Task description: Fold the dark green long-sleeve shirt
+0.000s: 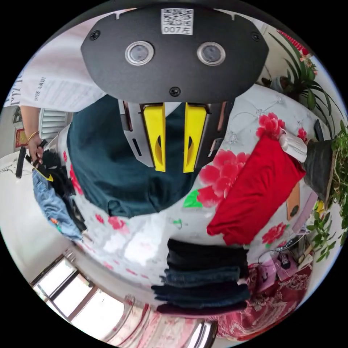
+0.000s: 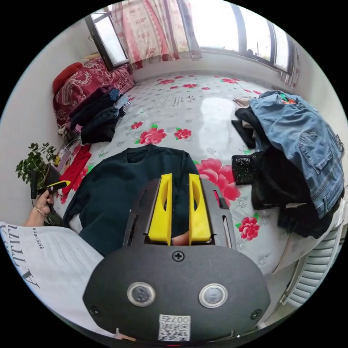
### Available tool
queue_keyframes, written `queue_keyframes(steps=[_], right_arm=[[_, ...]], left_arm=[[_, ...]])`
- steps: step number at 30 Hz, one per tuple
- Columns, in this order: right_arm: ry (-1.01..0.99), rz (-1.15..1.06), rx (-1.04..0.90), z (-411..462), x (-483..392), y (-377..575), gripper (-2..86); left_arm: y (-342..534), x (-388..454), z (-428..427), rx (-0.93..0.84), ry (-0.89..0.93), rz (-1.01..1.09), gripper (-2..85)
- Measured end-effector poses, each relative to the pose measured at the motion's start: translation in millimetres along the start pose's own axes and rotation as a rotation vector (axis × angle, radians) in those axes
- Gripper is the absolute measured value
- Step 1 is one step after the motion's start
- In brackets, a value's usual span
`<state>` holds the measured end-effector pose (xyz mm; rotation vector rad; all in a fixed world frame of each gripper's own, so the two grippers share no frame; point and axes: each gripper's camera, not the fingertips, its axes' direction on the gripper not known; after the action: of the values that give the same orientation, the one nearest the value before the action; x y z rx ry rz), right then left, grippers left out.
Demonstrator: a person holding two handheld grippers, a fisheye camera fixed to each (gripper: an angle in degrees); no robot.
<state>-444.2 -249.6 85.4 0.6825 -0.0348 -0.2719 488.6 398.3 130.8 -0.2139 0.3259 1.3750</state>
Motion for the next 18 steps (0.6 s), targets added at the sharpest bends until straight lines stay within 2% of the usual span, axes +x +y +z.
queue_keyframes(steps=[4, 8, 10, 11, 14, 15, 18], right_arm=[[0.023, -0.011, -0.102, 62.7, 10.2, -32.0, 6.8], [0.077, -0.003, -0.288, 144.8, 18.4, -58.5, 7.4], [0.090, 0.039, -0.451, 191.2, 24.5, -57.8, 7.0], [0.151, 0.024, -0.384, 194.7, 20.7, -57.9, 5.4], [0.156, -0.040, -0.431, 206.6, 19.7, -77.4, 2.6], [0.153, -0.053, -0.392, 201.4, 24.3, -88.8, 1.9], [0.087, -0.028, -0.259, 175.4, 43.7, -129.3, 1.1]], left_arm=[[-39.3, 18.1, 40.5, -0.101, -0.098, 0.043, 9.6], [-77.4, 33.7, 85.5, -0.239, -0.249, 0.089, 9.2], [-89.3, 46.5, 89.1, -0.188, -0.228, 0.154, 6.2], [-91.6, 49.7, 88.5, -0.178, -0.234, 0.162, 5.0], [-108.4, 65.6, 90.8, -0.222, -0.216, 0.263, 1.3], [-119.5, 67.8, 87.5, -0.231, -0.236, 0.289, 0.9], [-165.2, 54.6, 51.4, -0.096, -0.201, 0.248, 0.4]])
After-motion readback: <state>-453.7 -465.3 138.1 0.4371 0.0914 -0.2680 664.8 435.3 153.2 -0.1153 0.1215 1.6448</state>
